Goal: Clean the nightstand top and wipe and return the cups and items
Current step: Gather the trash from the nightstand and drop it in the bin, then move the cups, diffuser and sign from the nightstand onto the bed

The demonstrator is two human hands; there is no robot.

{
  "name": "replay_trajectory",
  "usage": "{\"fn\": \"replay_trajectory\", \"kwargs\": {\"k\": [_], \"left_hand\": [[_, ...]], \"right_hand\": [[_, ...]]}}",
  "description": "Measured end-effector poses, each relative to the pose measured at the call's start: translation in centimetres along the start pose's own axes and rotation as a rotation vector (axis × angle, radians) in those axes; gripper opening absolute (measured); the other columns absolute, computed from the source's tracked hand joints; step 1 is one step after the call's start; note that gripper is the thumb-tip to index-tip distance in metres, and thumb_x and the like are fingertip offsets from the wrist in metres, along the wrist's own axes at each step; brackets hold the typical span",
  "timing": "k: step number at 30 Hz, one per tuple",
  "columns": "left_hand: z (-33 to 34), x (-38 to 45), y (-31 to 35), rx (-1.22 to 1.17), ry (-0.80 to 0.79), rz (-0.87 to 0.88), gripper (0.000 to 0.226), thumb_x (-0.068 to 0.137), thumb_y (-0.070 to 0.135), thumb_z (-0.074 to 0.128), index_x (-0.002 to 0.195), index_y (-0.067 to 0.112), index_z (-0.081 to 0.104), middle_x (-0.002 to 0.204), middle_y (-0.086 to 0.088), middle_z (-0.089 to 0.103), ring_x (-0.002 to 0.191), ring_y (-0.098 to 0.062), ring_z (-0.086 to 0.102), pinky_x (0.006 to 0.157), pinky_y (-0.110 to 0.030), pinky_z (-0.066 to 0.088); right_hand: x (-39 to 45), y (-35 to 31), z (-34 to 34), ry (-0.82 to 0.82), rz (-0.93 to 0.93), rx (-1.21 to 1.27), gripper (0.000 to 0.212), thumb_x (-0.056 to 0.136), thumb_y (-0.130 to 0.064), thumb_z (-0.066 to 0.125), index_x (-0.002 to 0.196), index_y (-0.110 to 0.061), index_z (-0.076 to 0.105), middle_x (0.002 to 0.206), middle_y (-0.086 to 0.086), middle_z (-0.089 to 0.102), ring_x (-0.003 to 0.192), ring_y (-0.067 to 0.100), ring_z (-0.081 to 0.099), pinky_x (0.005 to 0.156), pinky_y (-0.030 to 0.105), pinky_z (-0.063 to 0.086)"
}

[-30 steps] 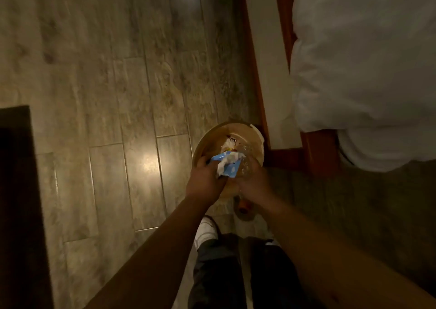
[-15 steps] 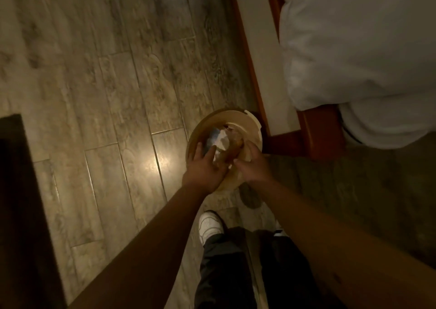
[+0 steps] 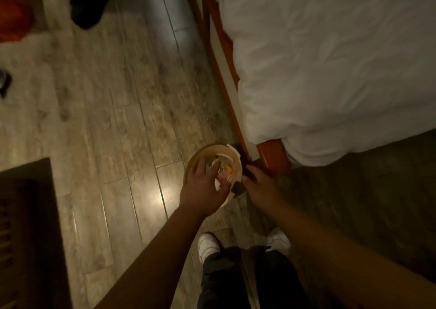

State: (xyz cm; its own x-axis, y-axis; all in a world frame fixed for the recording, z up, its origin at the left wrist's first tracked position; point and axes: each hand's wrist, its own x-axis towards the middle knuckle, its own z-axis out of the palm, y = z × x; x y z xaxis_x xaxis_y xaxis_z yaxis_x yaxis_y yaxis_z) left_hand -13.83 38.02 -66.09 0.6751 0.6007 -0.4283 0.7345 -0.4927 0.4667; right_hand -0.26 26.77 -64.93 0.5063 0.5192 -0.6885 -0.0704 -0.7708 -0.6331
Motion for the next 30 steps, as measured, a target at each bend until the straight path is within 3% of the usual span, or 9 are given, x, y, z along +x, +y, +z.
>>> {"fn": "replay_trajectory", "kwargs": {"k": [2, 4, 7, 9, 11, 18, 26, 30], "left_hand": [[-3.5, -0.9, 3.0, 0.046, 0.01, 0.042, 0.07, 0.085, 0.066, 0.047, 0.146, 0.036, 0.029, 0.161, -0.005, 0.015, 0.144, -0.037, 0.017, 0.108, -0.055, 0.034], [-7.0, -1.8, 6.1, 0.101, 0.042, 0.093, 0.071, 0.083, 0.068, 0.047, 0.145, 0.037, 0.03, 0.159, -0.007, 0.019, 0.143, -0.037, 0.02, 0.106, -0.054, 0.033], [-11.5, -4.1, 12.1, 0.117, 0.052, 0.173, 0.079, 0.076, 0.077, 0.033, 0.145, 0.04, 0.027, 0.159, -0.007, 0.021, 0.144, -0.036, 0.019, 0.106, -0.056, 0.033], [-14.1, -5.3, 16.6, 0.132, 0.028, 0.244, 0.082, 0.074, 0.078, 0.03, 0.146, 0.04, 0.024, 0.16, -0.007, 0.018, 0.145, -0.036, 0.017, 0.107, -0.056, 0.032], [-16.5, -6.6, 21.3, 0.167, -0.004, 0.316, 0.083, 0.074, 0.077, 0.032, 0.147, 0.038, 0.025, 0.161, -0.007, 0.016, 0.145, -0.036, 0.016, 0.108, -0.055, 0.031], [-20.9, -11.6, 37.2, 0.379, 0.008, 0.672, 0.076, 0.082, 0.073, 0.038, 0.147, 0.035, 0.027, 0.161, -0.005, 0.017, 0.145, -0.033, 0.017, 0.112, -0.054, 0.029], [-20.4, -16.3, 56.1, 0.461, 0.052, 0.983, 0.075, 0.083, 0.074, 0.036, 0.147, 0.038, 0.021, 0.162, -0.003, 0.009, 0.147, -0.031, 0.011, 0.114, -0.054, 0.024], [-18.7, -18.2, 64.9, 0.475, 0.089, 1.105, 0.078, 0.083, 0.075, 0.035, 0.149, 0.037, 0.018, 0.162, -0.003, 0.008, 0.148, -0.031, 0.007, 0.116, -0.053, 0.02]], "right_hand": [[-2.5, -2.7, -3.2, 0.024, -0.023, -0.056, 0.029, 0.097, -0.035, 0.05, 0.125, -0.032, 0.057, 0.122, -0.005, 0.058, 0.105, 0.003, 0.057, 0.083, 0.016, 0.043], [-5.2, -5.0, -6.4, 0.064, -0.072, -0.118, 0.04, 0.098, -0.035, 0.049, 0.135, -0.021, 0.051, 0.135, 0.006, 0.054, 0.118, 0.021, 0.052, 0.09, 0.024, 0.035], [-11.0, -7.5, -11.8, 0.13, -0.082, -0.134, 0.049, 0.095, -0.043, 0.051, 0.139, -0.022, 0.045, 0.14, 0.005, 0.05, 0.108, 0.011, 0.047, 0.086, 0.023, 0.036], [-15.1, -8.8, -15.6, 0.185, -0.075, -0.171, 0.06, 0.092, -0.051, 0.052, 0.144, -0.024, 0.037, 0.148, 0.004, 0.041, 0.124, 0.016, 0.044, 0.098, 0.031, 0.039], [-18.8, -9.6, -19.2, 0.254, -0.081, -0.235, 0.067, 0.091, -0.053, 0.053, 0.147, -0.023, 0.031, 0.153, 0.005, 0.034, 0.136, 0.023, 0.035, 0.109, 0.036, 0.031], [-31.4, -9.3, -30.0, 0.514, 0.022, -0.498, 0.082, 0.085, -0.068, 0.046, 0.15, -0.03, 0.015, 0.16, 0.004, 0.012, 0.144, 0.028, 0.018, 0.115, 0.048, 0.023], [-42.7, -3.5, -42.6, 0.773, 0.127, -0.406, 0.078, 0.09, -0.057, 0.046, 0.152, -0.024, 0.012, 0.16, 0.008, 0.009, 0.146, 0.028, 0.012, 0.118, 0.047, 0.015], [-47.1, -0.3, -49.2, 0.855, 0.169, -0.371, 0.084, 0.087, -0.068, 0.042, 0.152, -0.027, 0.008, 0.161, 0.005, 0.003, 0.147, 0.025, 0.007, 0.119, 0.048, 0.012]]}}
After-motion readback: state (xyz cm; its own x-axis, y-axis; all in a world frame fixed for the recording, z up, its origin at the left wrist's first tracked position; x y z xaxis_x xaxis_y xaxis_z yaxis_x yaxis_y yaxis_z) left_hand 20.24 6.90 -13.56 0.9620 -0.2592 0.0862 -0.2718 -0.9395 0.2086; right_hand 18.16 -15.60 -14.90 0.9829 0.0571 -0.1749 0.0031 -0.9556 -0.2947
